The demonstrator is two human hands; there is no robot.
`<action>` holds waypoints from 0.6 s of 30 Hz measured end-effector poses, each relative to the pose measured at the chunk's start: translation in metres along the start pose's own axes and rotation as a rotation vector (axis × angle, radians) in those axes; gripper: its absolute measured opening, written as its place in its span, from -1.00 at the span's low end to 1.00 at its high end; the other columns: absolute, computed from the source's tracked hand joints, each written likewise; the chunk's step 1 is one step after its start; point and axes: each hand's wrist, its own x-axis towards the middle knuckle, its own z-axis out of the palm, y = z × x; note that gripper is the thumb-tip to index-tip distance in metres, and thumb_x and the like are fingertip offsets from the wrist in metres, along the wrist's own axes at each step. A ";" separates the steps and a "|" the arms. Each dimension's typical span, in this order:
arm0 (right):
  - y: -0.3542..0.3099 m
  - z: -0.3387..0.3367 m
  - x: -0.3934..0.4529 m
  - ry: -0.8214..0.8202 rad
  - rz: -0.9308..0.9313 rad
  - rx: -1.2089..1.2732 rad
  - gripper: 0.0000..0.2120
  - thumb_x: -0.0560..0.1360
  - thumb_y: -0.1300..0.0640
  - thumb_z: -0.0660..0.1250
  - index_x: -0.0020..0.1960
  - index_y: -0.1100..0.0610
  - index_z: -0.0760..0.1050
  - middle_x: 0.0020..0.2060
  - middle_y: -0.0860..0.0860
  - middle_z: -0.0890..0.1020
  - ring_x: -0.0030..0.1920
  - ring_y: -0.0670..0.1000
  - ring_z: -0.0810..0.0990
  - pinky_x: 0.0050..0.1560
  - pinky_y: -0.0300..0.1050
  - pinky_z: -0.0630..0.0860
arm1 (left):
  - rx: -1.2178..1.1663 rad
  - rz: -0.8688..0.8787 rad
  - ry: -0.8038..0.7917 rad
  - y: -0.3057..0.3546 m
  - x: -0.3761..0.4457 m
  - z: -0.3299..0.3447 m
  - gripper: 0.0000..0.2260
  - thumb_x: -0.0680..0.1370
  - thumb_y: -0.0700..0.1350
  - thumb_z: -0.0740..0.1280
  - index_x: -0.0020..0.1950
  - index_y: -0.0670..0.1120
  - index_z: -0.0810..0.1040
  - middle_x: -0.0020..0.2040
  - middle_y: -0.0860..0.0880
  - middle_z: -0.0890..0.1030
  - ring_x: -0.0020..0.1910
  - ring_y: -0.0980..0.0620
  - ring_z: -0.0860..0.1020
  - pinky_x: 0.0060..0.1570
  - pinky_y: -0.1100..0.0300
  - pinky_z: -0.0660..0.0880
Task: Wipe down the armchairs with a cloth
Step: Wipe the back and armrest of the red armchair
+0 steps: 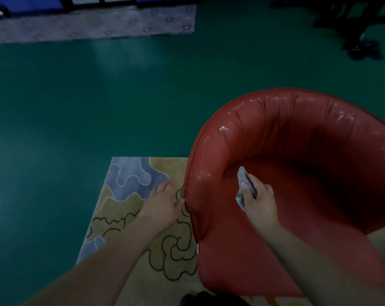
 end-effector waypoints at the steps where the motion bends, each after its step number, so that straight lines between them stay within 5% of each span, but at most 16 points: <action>1: -0.001 0.004 0.007 -0.012 -0.003 0.008 -0.64 0.58 0.00 0.21 0.37 -0.05 0.39 0.11 0.00 0.43 -0.08 -0.44 0.41 -0.26 -0.58 0.29 | -0.005 -0.003 0.000 -0.002 0.007 0.000 -0.42 0.60 0.05 0.20 0.56 -0.07 0.11 0.54 -0.09 0.19 0.49 -0.10 0.17 0.46 0.00 0.16; 6: -0.010 0.019 0.027 0.014 0.024 0.056 -0.62 0.57 -0.01 0.22 0.39 -0.06 0.38 0.10 -0.04 0.38 -0.09 -0.25 0.47 -0.14 -0.48 0.28 | -0.048 0.001 -0.005 -0.004 0.038 -0.003 -0.43 0.60 0.03 0.23 0.55 -0.08 0.13 0.53 -0.10 0.21 0.49 -0.10 0.17 0.46 0.03 0.14; 11: -0.014 0.036 0.039 0.061 0.087 0.052 -0.61 0.56 0.01 0.26 0.38 -0.05 0.38 0.08 -0.06 0.39 -0.10 -0.36 0.44 -0.23 -0.60 0.27 | -0.062 0.067 -0.064 -0.012 0.082 -0.015 -0.40 0.59 0.07 0.25 0.55 -0.07 0.12 0.53 -0.09 0.21 0.46 -0.09 0.24 0.39 0.09 0.20; 15: -0.015 0.054 0.056 0.158 0.166 0.064 -0.59 0.54 0.00 0.29 0.38 -0.06 0.38 0.07 -0.07 0.38 -0.11 -0.30 0.44 -0.19 -0.56 0.26 | -0.065 0.222 -0.128 -0.017 0.133 -0.018 -0.38 0.57 0.05 0.30 0.56 -0.02 0.11 0.51 -0.08 0.24 0.44 -0.04 0.27 0.29 0.24 0.17; 18: -0.019 0.069 0.064 0.278 0.254 0.065 -0.59 0.55 -0.01 0.29 0.38 -0.08 0.37 0.08 -0.06 0.39 -0.11 -0.31 0.44 -0.20 -0.56 0.27 | 0.027 0.378 -0.239 -0.023 0.172 -0.020 -0.36 0.57 0.07 0.28 0.57 0.07 0.04 0.55 -0.03 0.13 0.46 -0.04 0.24 0.37 0.12 0.23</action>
